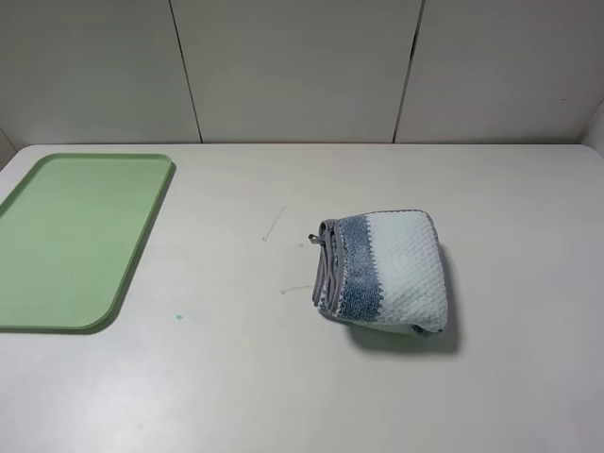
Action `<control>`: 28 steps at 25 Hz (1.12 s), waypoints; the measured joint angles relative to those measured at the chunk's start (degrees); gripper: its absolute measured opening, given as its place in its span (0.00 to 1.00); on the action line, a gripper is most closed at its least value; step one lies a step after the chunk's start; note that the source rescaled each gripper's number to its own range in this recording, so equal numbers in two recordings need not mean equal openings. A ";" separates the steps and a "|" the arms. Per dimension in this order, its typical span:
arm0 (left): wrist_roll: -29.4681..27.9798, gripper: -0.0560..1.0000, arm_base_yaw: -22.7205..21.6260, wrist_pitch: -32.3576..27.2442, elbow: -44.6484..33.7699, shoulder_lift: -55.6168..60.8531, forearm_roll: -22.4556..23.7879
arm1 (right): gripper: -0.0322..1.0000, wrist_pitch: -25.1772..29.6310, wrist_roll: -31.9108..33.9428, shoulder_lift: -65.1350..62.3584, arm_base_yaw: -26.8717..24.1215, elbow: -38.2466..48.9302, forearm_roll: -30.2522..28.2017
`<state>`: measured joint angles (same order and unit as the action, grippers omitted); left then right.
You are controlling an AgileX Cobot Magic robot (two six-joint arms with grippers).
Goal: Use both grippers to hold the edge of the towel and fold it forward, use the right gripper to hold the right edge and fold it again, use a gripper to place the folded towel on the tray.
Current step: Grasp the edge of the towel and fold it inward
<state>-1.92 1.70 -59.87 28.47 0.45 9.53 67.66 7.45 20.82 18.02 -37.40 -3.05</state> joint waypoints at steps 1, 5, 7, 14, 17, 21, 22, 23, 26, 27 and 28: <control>0.00 1.00 0.00 0.00 0.00 0.00 0.00 | 1.00 -0.05 -0.36 -1.34 -2.20 1.13 -0.02; 0.00 1.00 0.00 0.00 0.00 0.00 0.00 | 1.00 -1.67 -2.15 -6.68 -11.64 5.71 -0.02; 0.00 1.00 0.00 0.00 0.00 0.00 0.00 | 1.00 -3.16 -3.19 -9.84 -15.96 6.56 -0.02; 0.00 1.00 0.00 0.00 0.00 0.00 0.06 | 1.00 -5.96 -6.45 -21.05 -23.13 6.66 -0.07; 0.05 1.00 0.00 0.00 0.00 0.00 0.12 | 1.00 -7.86 -6.69 -21.19 -23.20 7.99 0.12; 0.05 1.00 0.00 0.00 0.00 0.00 0.12 | 1.00 -8.74 -6.87 -21.19 -23.20 8.87 0.33; 0.05 1.00 0.00 0.00 0.00 0.00 0.12 | 1.00 -8.78 -6.87 -21.19 -23.20 8.87 0.38; 0.05 1.00 0.00 0.00 0.00 0.00 0.12 | 1.00 -8.81 -6.87 -21.19 -23.20 8.87 0.38; 0.05 1.00 0.00 0.00 0.00 0.00 0.12 | 1.00 -8.86 -6.87 -21.19 -23.20 8.87 0.38; 0.05 1.00 0.00 0.00 0.00 0.00 0.12 | 1.00 -8.86 -6.87 -21.19 -23.20 8.87 0.38; 0.05 1.00 0.00 0.00 0.00 0.00 0.12 | 1.00 -8.86 -6.87 -21.19 -23.20 8.87 0.38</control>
<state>-1.87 1.70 -59.87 28.47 0.45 9.65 58.80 0.58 -0.37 -5.18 -28.53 -2.67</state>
